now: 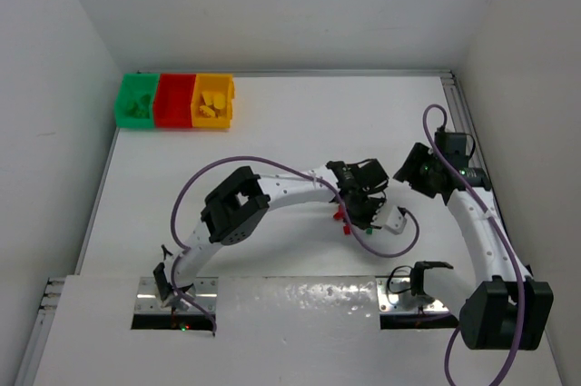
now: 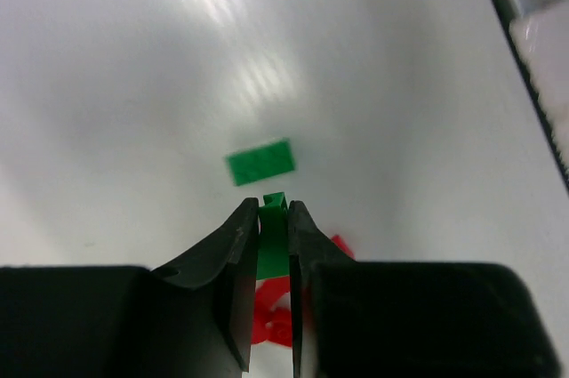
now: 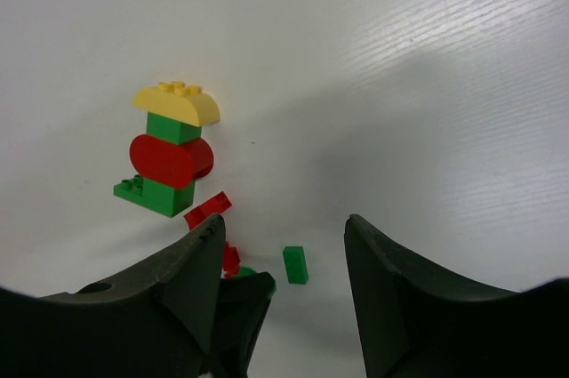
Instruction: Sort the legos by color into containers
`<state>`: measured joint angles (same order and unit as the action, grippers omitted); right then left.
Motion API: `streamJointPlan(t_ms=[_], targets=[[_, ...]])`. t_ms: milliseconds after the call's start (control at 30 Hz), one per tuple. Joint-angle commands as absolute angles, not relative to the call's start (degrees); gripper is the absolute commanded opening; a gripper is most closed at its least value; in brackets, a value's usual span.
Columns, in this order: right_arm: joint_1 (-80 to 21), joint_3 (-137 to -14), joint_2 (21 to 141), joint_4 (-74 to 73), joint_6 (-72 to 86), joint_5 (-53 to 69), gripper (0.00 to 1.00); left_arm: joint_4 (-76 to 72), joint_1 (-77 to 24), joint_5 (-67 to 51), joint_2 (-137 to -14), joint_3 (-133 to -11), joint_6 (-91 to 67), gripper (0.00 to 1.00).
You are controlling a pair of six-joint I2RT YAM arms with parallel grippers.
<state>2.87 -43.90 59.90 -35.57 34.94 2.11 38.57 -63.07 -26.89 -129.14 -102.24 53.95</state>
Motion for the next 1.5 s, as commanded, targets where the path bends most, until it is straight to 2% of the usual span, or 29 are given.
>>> streamJointPlan(t_ms=[0,67,167,367,567,767,967,1200,1467], targets=[[2.7,-44.6,59.7,-33.8,34.8,1.8,0.56,41.9,-62.1,-28.6,-124.6,-111.5,48.4,0.00],[2.7,-45.0,59.8,-33.9,34.8,1.7,0.56,43.8,-60.5,-30.1,-122.1,-115.7,45.6,0.00],[2.8,-45.6,59.9,-33.6,35.2,1.4,0.56,42.0,-54.0,-33.7,-115.7,-115.0,37.9,0.00],[2.7,-46.9,62.4,-29.1,39.6,5.4,0.55,35.6,-31.0,-37.9,-104.3,-108.7,24.4,0.00],[2.7,-50.0,69.2,-28.1,40.3,7.2,0.51,20.2,-1.9,-24.0,-98.4,-99.4,15.1,0.00],[2.5,-53.4,73.6,-29.9,39.4,8.2,0.49,14.8,16.9,-18.2,-102.7,-98.3,12.6,0.00],[2.3,-53.9,73.5,-32.8,37.0,4.0,0.50,8.2,23.2,-11.7,-106.8,-95.5,13.0,0.00],[2.2,-56.0,72.2,-39.0,32.0,-3.7,0.50,2.8,23.4,-9.8,-116.3,-96.2,13.1,0.00],[1.9,-54.8,66.6,-39.6,32.2,-2.8,0.51,1.4,23.4,-5.7,-128.8,-108.5,12.0,0.00]])
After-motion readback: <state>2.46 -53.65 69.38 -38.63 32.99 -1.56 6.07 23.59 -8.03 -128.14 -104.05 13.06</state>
